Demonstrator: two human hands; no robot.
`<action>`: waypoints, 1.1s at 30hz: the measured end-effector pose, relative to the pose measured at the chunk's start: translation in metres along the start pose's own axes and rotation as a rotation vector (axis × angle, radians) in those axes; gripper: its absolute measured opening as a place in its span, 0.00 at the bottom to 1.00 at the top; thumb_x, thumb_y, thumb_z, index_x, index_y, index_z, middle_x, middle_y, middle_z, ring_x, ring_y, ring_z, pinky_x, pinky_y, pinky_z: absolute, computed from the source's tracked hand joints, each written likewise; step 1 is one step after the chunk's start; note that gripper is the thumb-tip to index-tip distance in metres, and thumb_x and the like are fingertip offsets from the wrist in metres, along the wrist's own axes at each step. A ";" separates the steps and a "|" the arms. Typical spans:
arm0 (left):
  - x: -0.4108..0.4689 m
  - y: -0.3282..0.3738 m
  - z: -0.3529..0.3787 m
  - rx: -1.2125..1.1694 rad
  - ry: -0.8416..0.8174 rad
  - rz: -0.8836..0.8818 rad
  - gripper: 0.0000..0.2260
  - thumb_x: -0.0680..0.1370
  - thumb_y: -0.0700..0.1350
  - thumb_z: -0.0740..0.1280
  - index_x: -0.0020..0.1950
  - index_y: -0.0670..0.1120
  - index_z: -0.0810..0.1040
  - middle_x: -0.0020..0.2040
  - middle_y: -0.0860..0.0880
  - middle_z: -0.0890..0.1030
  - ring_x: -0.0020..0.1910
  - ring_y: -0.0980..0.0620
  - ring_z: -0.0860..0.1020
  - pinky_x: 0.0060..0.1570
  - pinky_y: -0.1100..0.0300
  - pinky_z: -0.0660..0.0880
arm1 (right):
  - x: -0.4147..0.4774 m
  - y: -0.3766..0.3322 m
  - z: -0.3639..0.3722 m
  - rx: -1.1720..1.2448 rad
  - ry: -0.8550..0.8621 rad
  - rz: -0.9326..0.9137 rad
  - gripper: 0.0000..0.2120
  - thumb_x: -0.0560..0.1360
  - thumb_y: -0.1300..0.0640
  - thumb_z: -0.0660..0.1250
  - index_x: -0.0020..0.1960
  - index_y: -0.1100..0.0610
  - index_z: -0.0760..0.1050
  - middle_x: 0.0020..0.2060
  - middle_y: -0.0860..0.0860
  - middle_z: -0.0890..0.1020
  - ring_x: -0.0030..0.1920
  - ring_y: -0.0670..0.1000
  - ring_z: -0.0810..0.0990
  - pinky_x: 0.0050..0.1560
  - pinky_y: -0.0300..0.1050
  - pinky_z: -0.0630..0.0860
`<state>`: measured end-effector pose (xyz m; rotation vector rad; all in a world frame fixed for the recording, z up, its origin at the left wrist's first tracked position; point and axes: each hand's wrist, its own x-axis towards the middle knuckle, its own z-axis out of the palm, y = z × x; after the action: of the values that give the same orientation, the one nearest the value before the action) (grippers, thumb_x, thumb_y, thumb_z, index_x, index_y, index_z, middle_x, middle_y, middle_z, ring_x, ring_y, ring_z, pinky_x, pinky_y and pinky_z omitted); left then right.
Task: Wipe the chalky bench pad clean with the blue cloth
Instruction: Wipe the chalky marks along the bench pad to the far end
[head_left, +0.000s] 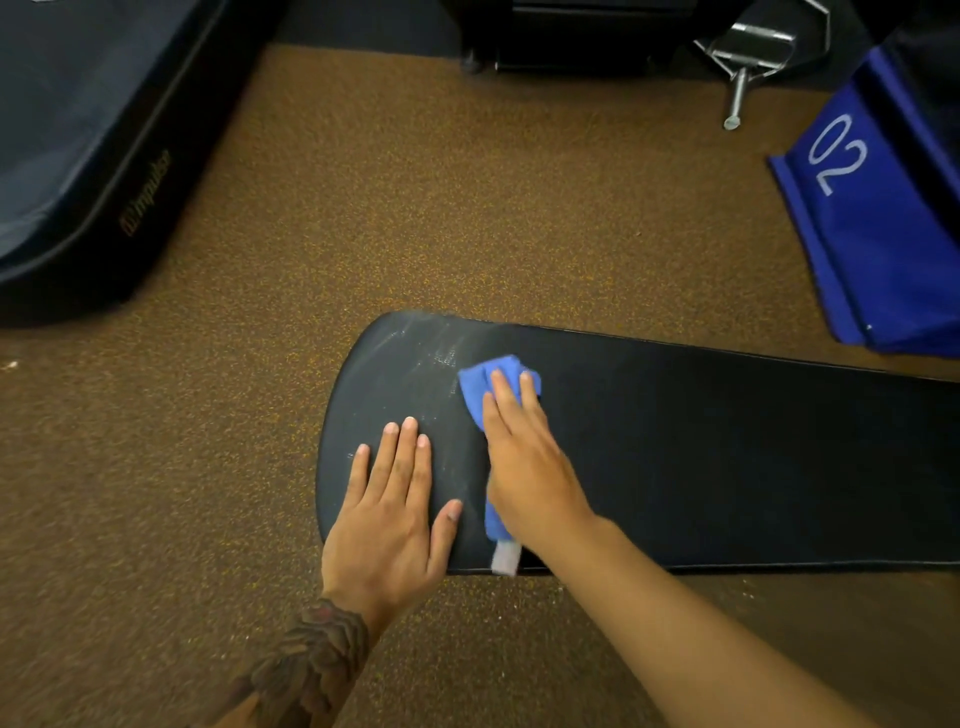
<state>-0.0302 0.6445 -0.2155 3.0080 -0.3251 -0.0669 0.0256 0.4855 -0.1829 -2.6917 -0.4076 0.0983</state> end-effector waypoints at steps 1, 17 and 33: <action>0.000 0.000 0.000 -0.004 -0.004 0.001 0.31 0.81 0.58 0.44 0.75 0.37 0.61 0.77 0.40 0.58 0.77 0.43 0.53 0.73 0.43 0.53 | -0.014 0.004 -0.002 -0.017 -0.015 -0.015 0.32 0.68 0.75 0.59 0.72 0.67 0.59 0.74 0.60 0.56 0.74 0.64 0.48 0.71 0.56 0.60; 0.000 0.000 0.000 0.009 -0.007 -0.008 0.31 0.81 0.58 0.46 0.75 0.37 0.61 0.77 0.41 0.58 0.78 0.44 0.53 0.74 0.43 0.52 | 0.043 0.028 -0.010 -0.037 0.035 -0.102 0.30 0.64 0.74 0.58 0.66 0.71 0.66 0.70 0.64 0.65 0.73 0.65 0.57 0.72 0.56 0.58; -0.001 0.000 0.000 0.027 -0.002 -0.001 0.31 0.81 0.58 0.46 0.76 0.37 0.60 0.78 0.41 0.56 0.78 0.44 0.51 0.75 0.44 0.51 | 0.069 0.017 -0.012 -0.053 0.006 0.130 0.32 0.70 0.69 0.59 0.73 0.66 0.55 0.76 0.57 0.51 0.75 0.61 0.44 0.73 0.53 0.51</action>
<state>-0.0312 0.6444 -0.2154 3.0346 -0.3266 -0.0662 0.0980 0.4861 -0.1793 -2.7687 -0.2357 0.1186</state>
